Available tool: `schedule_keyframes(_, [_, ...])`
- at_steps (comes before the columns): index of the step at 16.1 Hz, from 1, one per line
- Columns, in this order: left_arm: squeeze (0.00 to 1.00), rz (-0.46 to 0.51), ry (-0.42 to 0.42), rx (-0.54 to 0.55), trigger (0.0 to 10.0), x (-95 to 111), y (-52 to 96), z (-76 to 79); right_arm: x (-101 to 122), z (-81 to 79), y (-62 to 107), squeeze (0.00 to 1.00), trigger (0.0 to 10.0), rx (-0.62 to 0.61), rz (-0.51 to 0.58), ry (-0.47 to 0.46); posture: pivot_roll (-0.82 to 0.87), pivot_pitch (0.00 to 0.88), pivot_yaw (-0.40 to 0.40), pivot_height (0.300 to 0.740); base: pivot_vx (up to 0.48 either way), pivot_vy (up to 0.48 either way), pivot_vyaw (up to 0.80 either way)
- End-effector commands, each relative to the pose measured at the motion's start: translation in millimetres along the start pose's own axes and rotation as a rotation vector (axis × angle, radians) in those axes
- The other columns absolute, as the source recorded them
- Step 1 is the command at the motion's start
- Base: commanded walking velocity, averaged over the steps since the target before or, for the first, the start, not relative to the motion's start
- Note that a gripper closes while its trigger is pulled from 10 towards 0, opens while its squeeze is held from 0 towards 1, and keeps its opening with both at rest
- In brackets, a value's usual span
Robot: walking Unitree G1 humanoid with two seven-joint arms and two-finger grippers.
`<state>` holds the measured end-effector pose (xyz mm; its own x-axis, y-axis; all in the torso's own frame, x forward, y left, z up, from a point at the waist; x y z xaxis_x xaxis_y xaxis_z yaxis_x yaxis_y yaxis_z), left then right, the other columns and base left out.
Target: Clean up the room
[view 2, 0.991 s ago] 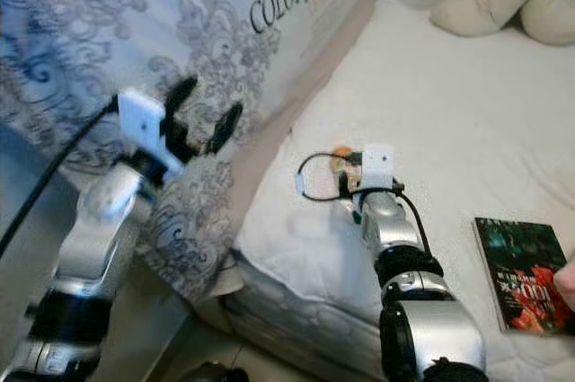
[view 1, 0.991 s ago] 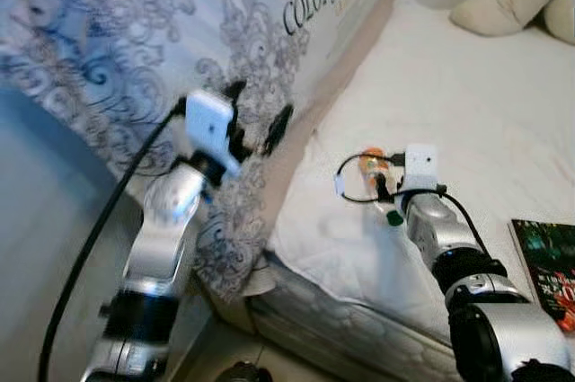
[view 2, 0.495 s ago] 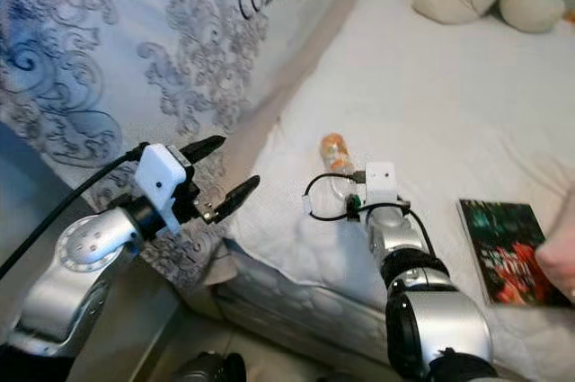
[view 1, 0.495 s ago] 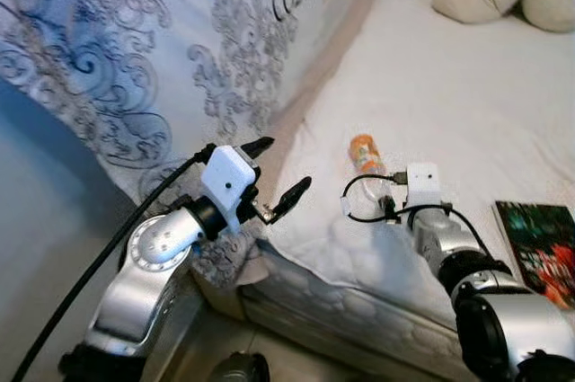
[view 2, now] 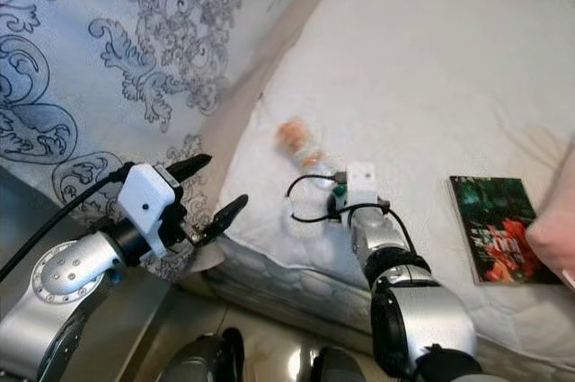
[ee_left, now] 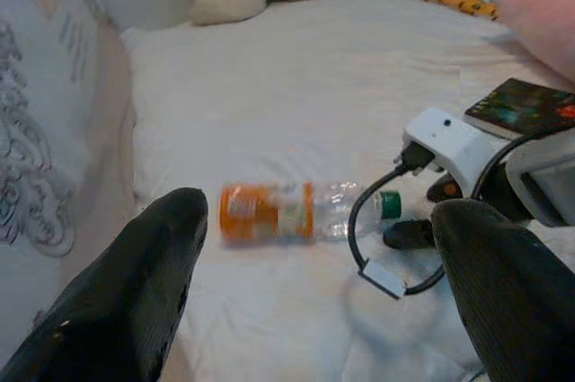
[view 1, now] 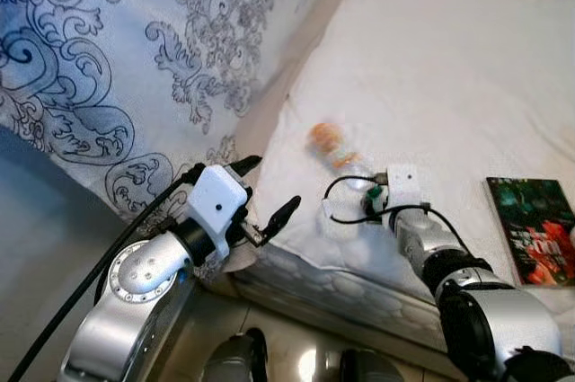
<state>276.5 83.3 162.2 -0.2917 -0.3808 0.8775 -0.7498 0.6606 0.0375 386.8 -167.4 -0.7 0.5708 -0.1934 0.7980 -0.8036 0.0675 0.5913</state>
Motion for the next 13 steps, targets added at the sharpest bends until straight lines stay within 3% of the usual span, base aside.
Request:
schedule_keyframes(1, [0.00, -0.013, -0.008, 0.003, 10.0, 2, 2.9, 2.5, 4, -11.8, 0.0, 0.00, 10.0, 0.037, 0.008, -0.013, 0.15, 0.218, 0.034, 0.740, 0.000, 0.000, 0.00])
schedule_keyframes(3, [0.00, -0.022, -0.001, 0.008, 10.0, 1, 4.0, 2.6, 11, -17.5, 0.2, 0.00, 10.0, 0.055, 0.032, -0.005, 0.16, 0.220, 0.033, 0.740, 0.000, 0.000, 0.00])
schedule_keyframes(4, [0.00, -0.026, -0.001, 0.009, 10.0, 0, 4.1, 2.7, 14, -19.3, 0.3, 0.00, 5.9, 0.057, 0.046, 0.008, 0.16, 0.221, 0.030, 0.740, 0.000, 0.000, 0.00])
schedule_keyframes(5, [0.00, -0.031, -0.003, 0.011, 10.0, -1, 4.1, 3.0, 20, -22.9, 0.5, 0.00, 0.0, 0.065, 0.062, 0.036, 0.16, 0.221, 0.025, 0.740, 0.000, 0.000, 0.00])
schedule_keyframes(6, [0.00, -0.037, -0.009, 0.015, 10.0, -2, 4.2, 3.0, 23, -27.7, 0.8, 0.00, 0.0, 0.076, 0.068, 0.070, 0.16, 0.214, 0.017, 0.740, 0.000, 0.000, 0.00])
schedule_keyframes(7, [0.00, -0.044, -0.010, 0.017, 10.0, -3, 4.2, 3.2, 19, -27.1, 0.8, 0.00, 10.0, 0.073, 0.060, 0.096, 0.16, 0.203, 0.006, 0.740, 0.000, 0.000, 0.00])
schedule_keyframes(10, [0.00, -0.060, -0.016, 0.003, 10.0, -7, 0.2, 7.7, 15, -6.5, 1.7, 0.00, 10.0, -0.010, 0.128, 0.181, 0.14, 0.186, -0.005, 0.740, 0.000, 0.000, 0.00])
schedule_keyframes(11, [0.00, -0.049, -0.014, 0.007, 10.0, -6, -3.0, 6.8, 20, 5.9, 3.6, 0.24, 10.0, -0.056, 0.186, 0.176, 0.12, 0.177, -0.009, 0.740, 0.000, 0.000, 0.00])
schedule_keyframes(12, [0.00, -0.038, -0.022, 0.024, 10.0, -6, -7.8, 3.4, 27, 21.2, 10.0, 1.00, 10.0, -0.106, 0.297, 0.170, 0.09, 0.170, -0.014, 0.740, 0.000, 0.000, 0.00])
schedule_keyframes(13, [0.00, -0.038, -0.038, 0.036, 10.0, -8, -11.5, 0.0, 28, 32.2, 17.0, 1.00, 10.0, -0.141, 0.365, 0.164, 0.07, 0.162, -0.013, 0.740, 0.000, 0.000, 0.00])
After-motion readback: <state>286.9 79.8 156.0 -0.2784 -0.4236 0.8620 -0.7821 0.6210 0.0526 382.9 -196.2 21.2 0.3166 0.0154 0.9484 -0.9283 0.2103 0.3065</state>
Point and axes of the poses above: a point about 5 cm out from each wrist's last joint towards the gripper, its own y axis pointing back from the gripper into the wrist, its own x axis along the axis of the wrist's last joint, z = x × y, the point moved 6 cm from there along -y, pointing out of the wrist towards the gripper, and after that the axes turned 14 degrees about -y, right-handed, at the moved point
